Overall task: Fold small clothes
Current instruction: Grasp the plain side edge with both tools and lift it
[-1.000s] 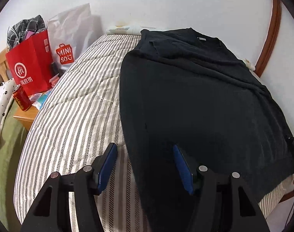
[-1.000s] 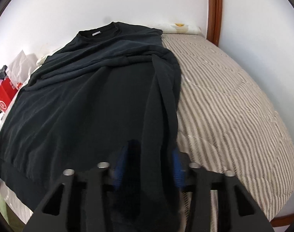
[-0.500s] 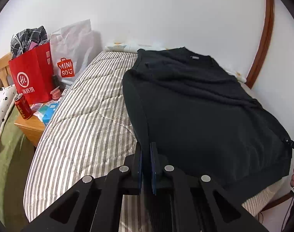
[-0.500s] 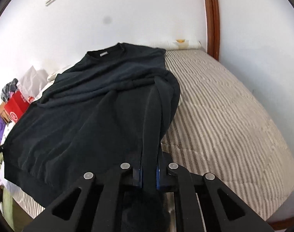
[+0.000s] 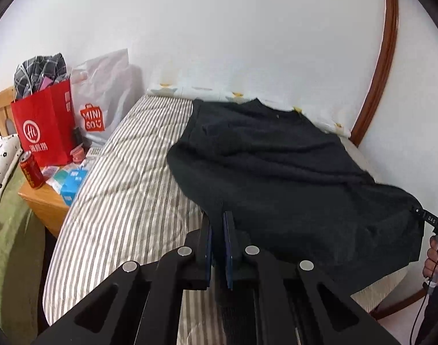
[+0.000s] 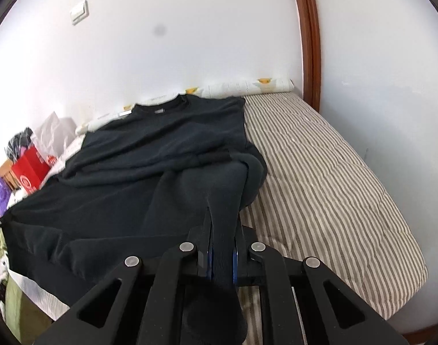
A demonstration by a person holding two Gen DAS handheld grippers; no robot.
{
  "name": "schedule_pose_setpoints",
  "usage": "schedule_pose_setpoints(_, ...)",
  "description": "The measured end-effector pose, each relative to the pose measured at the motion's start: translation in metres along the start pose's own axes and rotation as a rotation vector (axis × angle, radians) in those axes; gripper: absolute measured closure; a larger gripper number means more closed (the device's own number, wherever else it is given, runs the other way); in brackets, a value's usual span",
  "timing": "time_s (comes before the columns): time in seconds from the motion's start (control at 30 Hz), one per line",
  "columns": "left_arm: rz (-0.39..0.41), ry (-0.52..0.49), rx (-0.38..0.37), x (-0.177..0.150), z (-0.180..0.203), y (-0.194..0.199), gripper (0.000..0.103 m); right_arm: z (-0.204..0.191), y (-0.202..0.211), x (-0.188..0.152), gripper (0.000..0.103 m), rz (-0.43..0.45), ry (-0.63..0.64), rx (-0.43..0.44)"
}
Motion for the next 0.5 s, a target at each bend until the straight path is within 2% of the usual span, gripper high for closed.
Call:
schedule_pose_setpoints(0.23,0.042,0.009,0.027,0.042,0.002,-0.010,0.096,-0.015,-0.004,0.045,0.094,0.033,-0.023,0.022)
schedule_pose_setpoints(0.37,0.103,-0.006,0.069,0.074,-0.002,-0.021,0.096,-0.022,-0.018,0.080,0.094,0.044,-0.049,0.042)
schedule_pose_setpoints(0.5,0.129,0.005,0.097,0.103,-0.012,-0.040,0.096,-0.027,-0.037,0.111,0.094,0.058,-0.083,0.052)
Point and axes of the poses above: each gripper's, at about its wrist camera, not at the fingertips, and y roughly against the way its jaws point, z to its right, x to its top, the point moved 3 cm from there along -y, roughly the way its jaws point, and after that the axes turned 15 degrees about -x, right-handed, at the moved point
